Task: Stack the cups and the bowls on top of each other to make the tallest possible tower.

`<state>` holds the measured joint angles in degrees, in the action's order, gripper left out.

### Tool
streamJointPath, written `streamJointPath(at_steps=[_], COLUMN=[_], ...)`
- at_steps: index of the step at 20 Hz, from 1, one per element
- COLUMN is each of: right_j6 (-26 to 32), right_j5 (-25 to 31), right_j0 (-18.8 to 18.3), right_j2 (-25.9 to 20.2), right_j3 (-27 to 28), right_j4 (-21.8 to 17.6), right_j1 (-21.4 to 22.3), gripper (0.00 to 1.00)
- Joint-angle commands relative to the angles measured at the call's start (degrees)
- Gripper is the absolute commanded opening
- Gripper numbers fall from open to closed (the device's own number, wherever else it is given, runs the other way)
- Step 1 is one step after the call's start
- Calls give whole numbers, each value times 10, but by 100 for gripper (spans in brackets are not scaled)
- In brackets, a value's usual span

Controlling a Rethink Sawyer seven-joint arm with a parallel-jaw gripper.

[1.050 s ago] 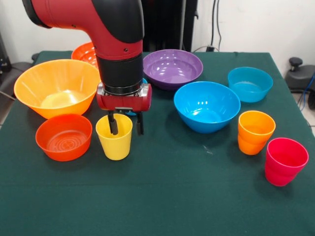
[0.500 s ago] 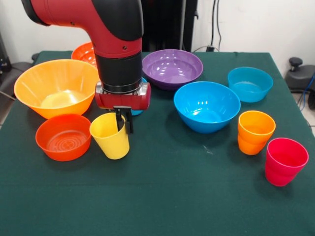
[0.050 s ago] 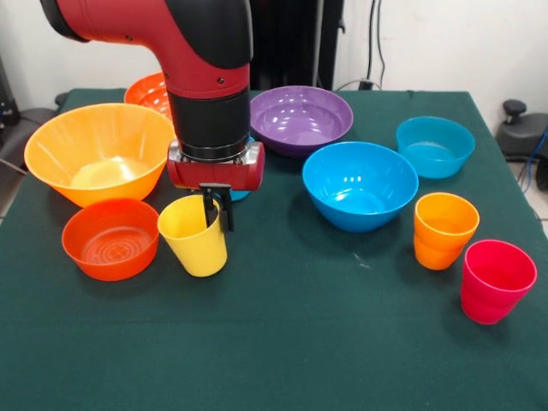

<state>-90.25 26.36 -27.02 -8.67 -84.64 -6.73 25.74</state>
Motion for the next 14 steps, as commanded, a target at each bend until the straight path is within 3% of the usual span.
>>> streamJointPath(at_steps=[1, 6, 14], right_j6=[6, 20, 28], right_j5=[61, 106, 135], right_j0=[16, 14, 11], right_j2=[-24, -19, -19], right_j3=[18, 16, 38], right_j4=[-30, -30, -37], right_j1=[5, 43, 52], gripper=[0, 0, 0])
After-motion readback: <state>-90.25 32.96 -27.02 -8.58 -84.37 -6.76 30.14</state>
